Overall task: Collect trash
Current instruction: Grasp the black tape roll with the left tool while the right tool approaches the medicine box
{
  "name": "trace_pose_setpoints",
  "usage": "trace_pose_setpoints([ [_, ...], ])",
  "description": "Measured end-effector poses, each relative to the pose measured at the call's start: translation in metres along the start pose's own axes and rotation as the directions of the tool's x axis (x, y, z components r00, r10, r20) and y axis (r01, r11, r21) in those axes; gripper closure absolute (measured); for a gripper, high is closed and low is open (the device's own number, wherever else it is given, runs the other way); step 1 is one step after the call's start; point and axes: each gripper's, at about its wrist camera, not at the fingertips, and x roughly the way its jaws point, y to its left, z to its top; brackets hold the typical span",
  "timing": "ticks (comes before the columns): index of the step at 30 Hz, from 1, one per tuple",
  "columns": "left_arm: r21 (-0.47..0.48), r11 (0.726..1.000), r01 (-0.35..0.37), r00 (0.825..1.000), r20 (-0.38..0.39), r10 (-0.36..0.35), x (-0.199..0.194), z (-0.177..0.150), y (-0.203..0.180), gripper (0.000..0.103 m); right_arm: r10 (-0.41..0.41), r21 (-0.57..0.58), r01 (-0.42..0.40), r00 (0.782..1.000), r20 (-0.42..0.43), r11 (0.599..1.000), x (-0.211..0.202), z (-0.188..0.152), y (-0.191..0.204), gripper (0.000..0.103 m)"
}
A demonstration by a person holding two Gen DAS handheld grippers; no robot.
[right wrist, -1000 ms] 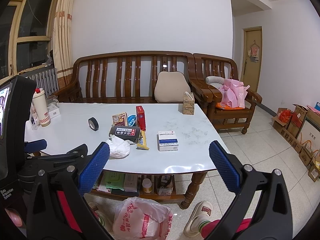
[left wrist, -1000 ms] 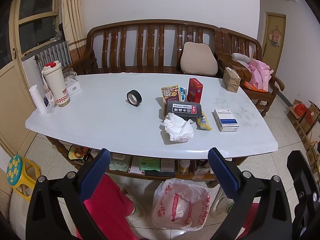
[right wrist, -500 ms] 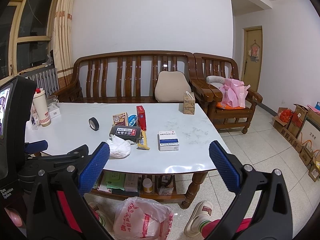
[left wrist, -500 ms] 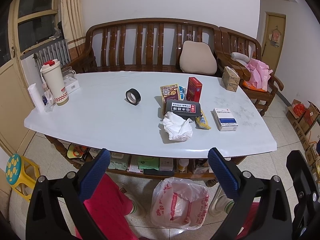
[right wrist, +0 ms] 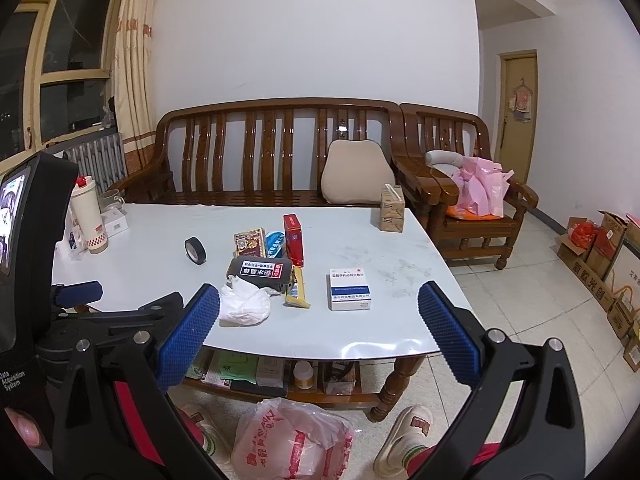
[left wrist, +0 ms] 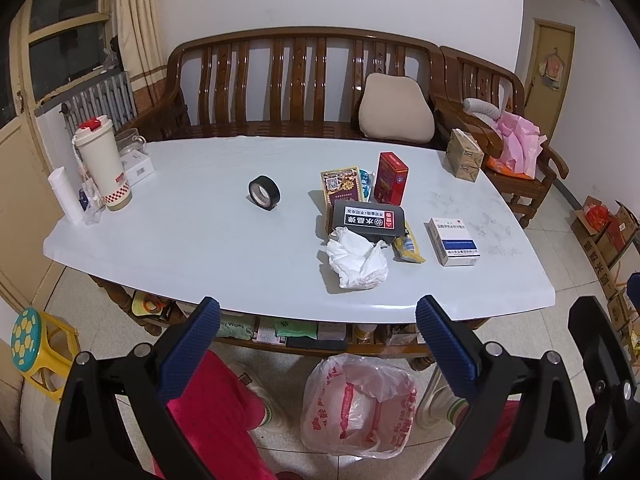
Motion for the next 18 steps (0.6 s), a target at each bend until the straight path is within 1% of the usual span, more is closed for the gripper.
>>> trace_pose_setpoints([
  [3,-0.010,0.999,0.037,0.999,-0.024,-0.037,0.006,0.009,0.006,0.008,0.010,-0.025,-0.010,1.000,-0.016,1.000,0.011,0.007,-0.002,0.005],
  [5,-0.026,0.996,0.087,0.995,-0.040,-0.088,0.011,0.017,0.015,0.008,0.018,-0.042,-0.019,1.000,-0.019,0.999,0.018,0.010,-0.004,0.005],
  [7,-0.030,0.994,0.107,0.993,-0.044,-0.108,0.015,0.024,0.025,0.008,0.020,-0.065,-0.022,0.999,-0.025,0.998,0.027,0.015,-0.009,0.005],
  [9,-0.031,0.995,0.098,0.994,-0.055,-0.100,0.020,0.032,0.037,0.008,0.020,-0.086,-0.023,0.999,-0.032,0.996,0.034,0.021,-0.014,0.005],
  [13,-0.021,0.996,0.084,0.990,-0.109,-0.086,0.035,0.053,0.058,0.008,0.003,-0.130,-0.010,0.998,-0.058,0.991,0.051,0.033,-0.026,0.005],
  [16,-0.022,0.996,0.082,0.985,-0.150,-0.085,0.049,0.070,0.071,0.008,0.015,-0.140,-0.029,0.995,-0.098,0.990,0.067,0.042,-0.035,0.005],
  [18,-0.026,0.998,0.055,0.985,-0.161,-0.058,0.058,0.081,0.078,0.008,0.032,-0.154,-0.049,0.994,-0.109,0.987,0.075,0.048,-0.039,0.005],
])
